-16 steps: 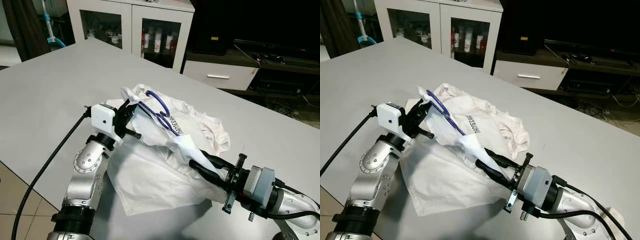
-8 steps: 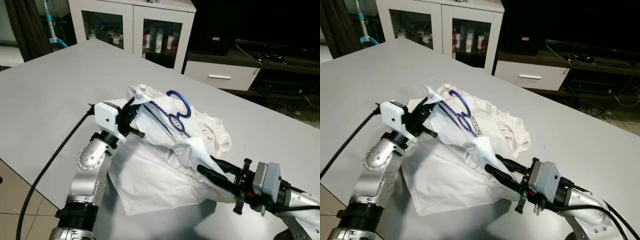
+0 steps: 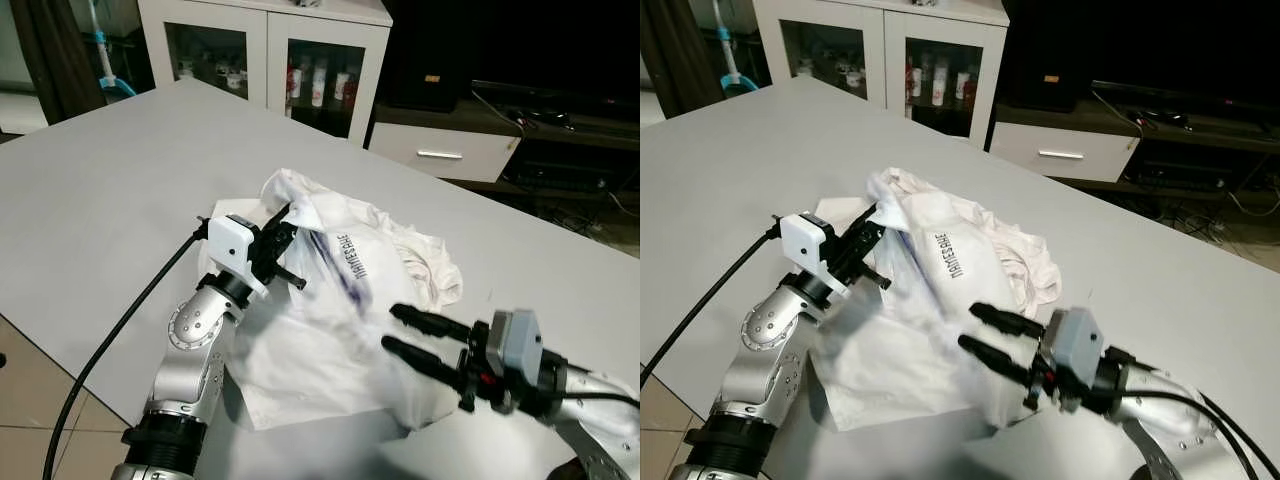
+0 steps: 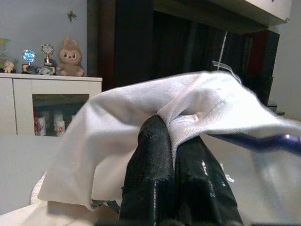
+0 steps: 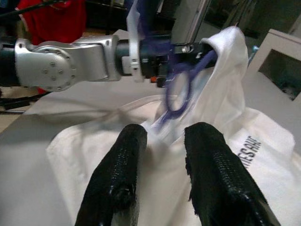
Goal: Hang hanger
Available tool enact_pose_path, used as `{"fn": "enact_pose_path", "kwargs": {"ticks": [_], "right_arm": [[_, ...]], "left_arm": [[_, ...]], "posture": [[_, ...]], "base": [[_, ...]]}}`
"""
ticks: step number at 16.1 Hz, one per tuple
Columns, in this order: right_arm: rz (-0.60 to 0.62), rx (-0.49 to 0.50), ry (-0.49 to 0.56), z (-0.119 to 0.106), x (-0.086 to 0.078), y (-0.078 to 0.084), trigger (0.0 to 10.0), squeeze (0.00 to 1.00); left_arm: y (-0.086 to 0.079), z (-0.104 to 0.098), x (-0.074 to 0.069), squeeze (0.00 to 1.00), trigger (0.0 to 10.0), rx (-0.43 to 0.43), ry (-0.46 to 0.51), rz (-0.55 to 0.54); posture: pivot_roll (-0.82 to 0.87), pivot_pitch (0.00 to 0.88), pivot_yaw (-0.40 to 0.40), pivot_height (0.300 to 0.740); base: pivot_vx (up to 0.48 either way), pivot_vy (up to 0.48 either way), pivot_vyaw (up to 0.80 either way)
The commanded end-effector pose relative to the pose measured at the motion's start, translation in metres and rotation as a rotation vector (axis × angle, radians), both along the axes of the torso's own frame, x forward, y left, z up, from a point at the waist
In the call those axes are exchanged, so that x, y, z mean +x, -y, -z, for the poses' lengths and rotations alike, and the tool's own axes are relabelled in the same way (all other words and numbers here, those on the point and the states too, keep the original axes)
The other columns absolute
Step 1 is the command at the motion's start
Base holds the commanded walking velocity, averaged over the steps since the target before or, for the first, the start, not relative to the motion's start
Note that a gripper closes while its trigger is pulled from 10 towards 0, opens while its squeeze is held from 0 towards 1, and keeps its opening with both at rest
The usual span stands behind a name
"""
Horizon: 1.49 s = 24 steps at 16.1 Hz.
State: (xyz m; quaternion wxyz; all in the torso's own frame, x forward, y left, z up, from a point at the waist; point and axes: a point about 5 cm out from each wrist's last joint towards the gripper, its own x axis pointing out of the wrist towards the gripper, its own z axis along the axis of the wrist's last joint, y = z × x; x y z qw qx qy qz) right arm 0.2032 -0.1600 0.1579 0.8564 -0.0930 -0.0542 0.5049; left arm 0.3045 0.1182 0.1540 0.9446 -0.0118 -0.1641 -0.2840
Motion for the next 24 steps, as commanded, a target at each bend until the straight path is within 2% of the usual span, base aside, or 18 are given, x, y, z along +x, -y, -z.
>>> {"fn": "enact_pose_path", "kwargs": {"ticks": [1, 2, 3, 4, 5, 7, 8, 9, 12, 14, 15, 16, 17, 20, 21, 22, 23, 24], "right_arm": [[0.056, -0.017, 0.016, -0.005, 0.005, 0.006, 10.0, 0.49], [0.088, 0.014, 0.018, -0.009, 0.009, 0.005, 10.0, 0.76], [0.111, 0.034, 0.024, -0.013, 0.011, 0.004, 10.0, 0.76], [0.116, 0.048, 0.032, -0.016, 0.012, -0.001, 10.0, 0.69], [0.117, 0.069, 0.032, -0.018, 0.012, -0.006, 10.0, 0.0], [0.129, 0.096, 0.017, -0.017, 0.013, -0.013, 10.0, 0.0], [0.148, 0.081, 0.001, -0.012, 0.013, -0.009, 10.0, 0.0], [0.156, 0.054, -0.004, -0.009, 0.013, -0.005, 10.0, 0.0], [0.174, -0.109, 0.054, -0.002, 0.011, 0.009, 10.0, 0.0], [0.169, -0.106, 0.065, -0.005, 0.008, 0.009, 10.0, 0.0], [0.153, -0.082, 0.046, -0.004, 0.004, 0.007, 10.0, 0.66], [0.145, -0.076, 0.041, -0.003, 0.002, 0.006, 10.0, 0.66], [0.117, -0.052, 0.011, -0.001, -0.003, 0.003, 10.0, 1.0], [0.058, -0.028, -0.048, 0.004, -0.006, -0.007, 10.0, 1.0], [0.034, -0.029, -0.05, 0.004, -0.006, -0.011, 10.0, 0.69], [0.011, -0.037, -0.044, 0.005, -0.004, -0.017, 10.0, 0.18], [-0.005, -0.041, -0.043, 0.006, -0.003, -0.021, 10.0, 0.04], [-0.022, -0.044, -0.04, 0.007, -0.002, -0.025, 10.0, 0.02]], "left_arm": [[0.007, -0.009, 0.0, 0.0, 0.0, -0.007, 0.04, 0.028], [0.009, -0.01, 0.001, 0.0, 0.0, -0.008, 0.042, 0.032], [0.009, -0.01, 0.001, 0.0, 0.0, -0.008, 0.043, 0.035], [0.009, -0.01, 0.001, 0.0, 0.0, -0.007, 0.043, 0.037], [0.009, -0.01, 0.001, 0.0, 0.0, -0.007, 0.042, 0.037], [0.01, -0.01, 0.001, 0.0, 0.0, -0.006, 0.041, 0.04], [0.01, -0.009, 0.001, 0.0, 0.0, -0.005, 0.04, 0.042], [0.011, -0.009, 0.001, 0.0, 0.0, -0.004, 0.039, 0.043], [0.013, -0.009, 0.004, 0.0, 0.0, -0.004, 0.038, 0.045], [0.015, -0.011, 0.003, 0.0, 0.0, -0.011, 0.039, 0.051], [0.015, -0.008, 0.001, 0.0, 0.0, -0.004, 0.027, 0.058], [0.014, -0.006, 0.0, 0.0, 0.0, -0.001, 0.022, 0.06], [0.013, -0.004, -0.001, 0.0, 0.0, 0.009, 0.013, 0.065], [0.012, -0.004, -0.003, 0.0, 0.0, 0.022, 0.007, 0.08], [0.012, -0.005, -0.003, 0.0, 0.0, 0.025, 0.007, 0.082], [0.012, -0.005, -0.003, 0.0, 0.0, 0.026, 0.006, 0.083], [0.011, -0.005, -0.003, 0.0, 0.0, 0.027, 0.005, 0.084], [0.011, -0.005, -0.003, 0.0, 0.0, 0.028, 0.004, 0.085]], "posture": [[-0.03, 0.016, -0.071, 0.74], [-0.03, 0.016, -0.071, 0.74], [-0.03, 0.014, -0.07, 0.74], [-0.03, 0.014, -0.07, 0.74], [-0.03, 0.014, -0.07, 0.74], [-0.03, 0.013, -0.069, 0.74], [-0.03, 0.012, -0.069, 0.74], [-0.03, 0.012, -0.069, 0.74], [-0.05, 0.026, -0.069, 0.74], [-0.05, 0.052, -0.051, 0.74], [-0.05, 0.058, -0.042, 0.74], [-0.05, 0.058, -0.042, 0.74], [-0.05, 0.068, -0.028, 0.74], [-0.04, 0.081, -0.004, 0.74], [-0.04, 0.082, -0.001, 0.74], [-0.04, 0.083, 0.002, 0.74], [-0.04, 0.084, 0.002, 0.74], [-0.03, 0.084, 0.003, 0.74]], "base": [[0.0, 0.0, 0.0], [0.0, 0.0, 0.0], [0.0, 0.0, 0.0], [0.0, 0.0, 0.0], [0.0, 0.0, 0.0], [0.0, 0.0, 0.0], [0.0, 0.0, 0.0], [0.0, 0.0, 0.0], [0.0, 0.0, 0.0], [0.0, 0.0, 0.0], [0.0, 0.0, 0.0], [0.0, 0.0, 0.0], [0.0, 0.0, 0.0], [0.0, 0.0, 0.0], [0.0, 0.0, 0.0], [0.0, 0.0, 0.0], [0.0, 0.0, 0.0], [0.0, 0.0, 0.0]]}}
